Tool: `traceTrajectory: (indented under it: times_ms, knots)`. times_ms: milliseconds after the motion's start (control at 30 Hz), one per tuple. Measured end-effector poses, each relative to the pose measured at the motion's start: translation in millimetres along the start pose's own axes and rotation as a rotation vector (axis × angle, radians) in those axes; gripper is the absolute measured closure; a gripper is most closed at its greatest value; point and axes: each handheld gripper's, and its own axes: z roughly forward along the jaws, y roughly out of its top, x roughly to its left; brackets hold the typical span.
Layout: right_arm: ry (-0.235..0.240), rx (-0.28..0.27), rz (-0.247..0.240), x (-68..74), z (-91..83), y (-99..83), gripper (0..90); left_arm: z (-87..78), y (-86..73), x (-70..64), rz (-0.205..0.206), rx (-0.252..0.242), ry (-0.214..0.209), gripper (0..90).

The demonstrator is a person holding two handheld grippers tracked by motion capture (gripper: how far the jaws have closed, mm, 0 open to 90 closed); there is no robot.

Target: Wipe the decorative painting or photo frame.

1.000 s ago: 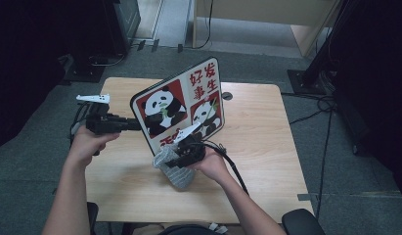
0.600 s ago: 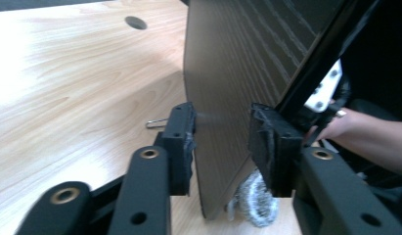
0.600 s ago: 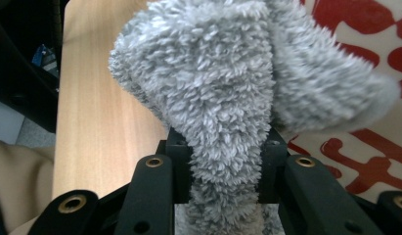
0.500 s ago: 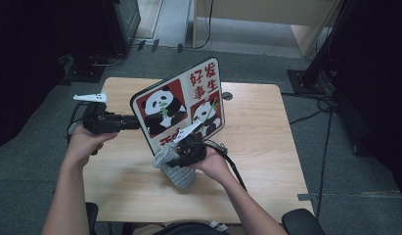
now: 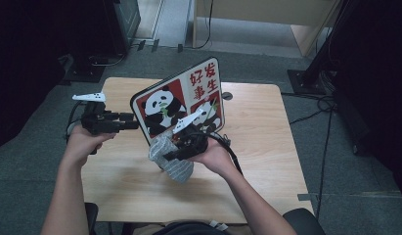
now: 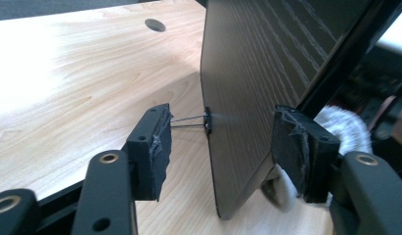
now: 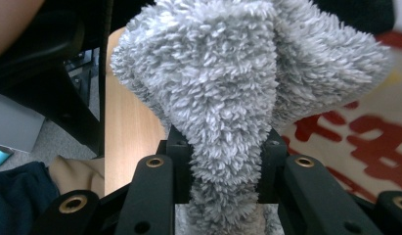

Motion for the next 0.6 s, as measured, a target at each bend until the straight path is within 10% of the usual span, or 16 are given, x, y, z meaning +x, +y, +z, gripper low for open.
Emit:
traceTrajectory:
  times_ms: [600]
  knots:
    - [0.013,-0.011,-0.112,25.9,-18.9,55.8,67.4,-12.0,-3.8,4.6,0.004,-0.007,0.014,36.0]
